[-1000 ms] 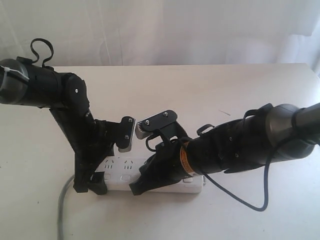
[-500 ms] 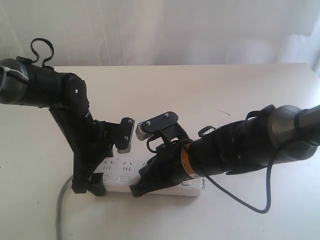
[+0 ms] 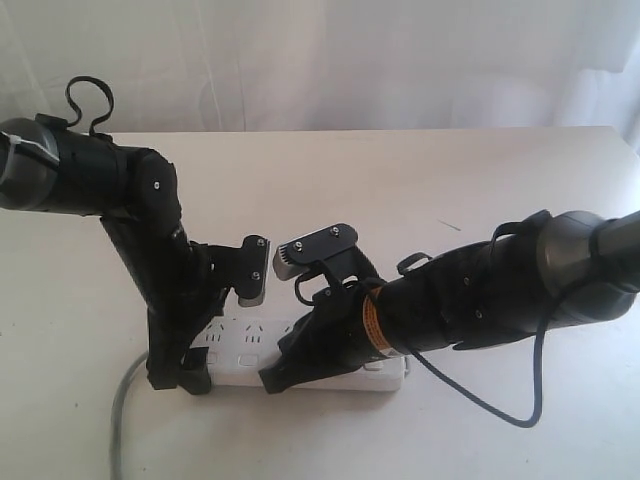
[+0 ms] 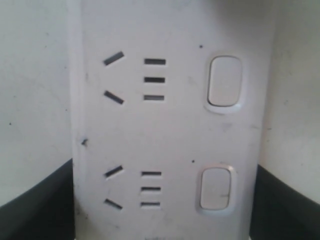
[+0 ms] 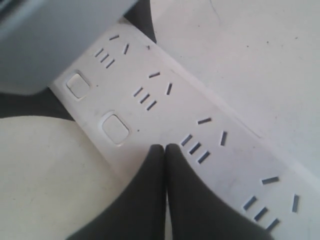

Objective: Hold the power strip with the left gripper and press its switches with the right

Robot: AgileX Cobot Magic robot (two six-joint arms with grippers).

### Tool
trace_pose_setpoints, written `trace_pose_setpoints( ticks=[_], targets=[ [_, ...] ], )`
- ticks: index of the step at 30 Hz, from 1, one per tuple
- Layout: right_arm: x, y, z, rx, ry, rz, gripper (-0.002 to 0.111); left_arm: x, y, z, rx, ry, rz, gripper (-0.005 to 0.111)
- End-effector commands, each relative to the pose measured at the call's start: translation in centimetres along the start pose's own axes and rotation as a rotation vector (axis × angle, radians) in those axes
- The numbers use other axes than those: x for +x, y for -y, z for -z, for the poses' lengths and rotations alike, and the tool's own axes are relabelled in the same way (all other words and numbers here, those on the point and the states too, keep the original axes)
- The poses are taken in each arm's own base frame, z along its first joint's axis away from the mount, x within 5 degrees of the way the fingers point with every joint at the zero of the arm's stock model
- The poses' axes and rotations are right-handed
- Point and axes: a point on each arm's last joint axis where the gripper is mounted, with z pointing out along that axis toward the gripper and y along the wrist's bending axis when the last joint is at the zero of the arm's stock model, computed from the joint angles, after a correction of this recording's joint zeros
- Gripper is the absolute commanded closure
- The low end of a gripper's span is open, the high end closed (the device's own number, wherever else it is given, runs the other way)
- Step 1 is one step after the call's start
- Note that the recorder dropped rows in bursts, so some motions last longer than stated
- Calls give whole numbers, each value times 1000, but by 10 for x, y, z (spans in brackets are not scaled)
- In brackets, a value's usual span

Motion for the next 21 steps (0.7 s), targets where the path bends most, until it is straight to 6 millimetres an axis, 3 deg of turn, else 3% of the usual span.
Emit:
trace_pose_setpoints(
  ticks=[1,12,21],
  targets=[
    [17,-1,-5,-26,-63,12,108,6,4,-14,58,-20,119,107],
    [12,-10,-2,-91,-38,2,108,5,3,-14,38,-16,143,107],
    [-4,-15,17,-66,34,31,108,5,3,-14,42,-18,141,107]
  ],
)
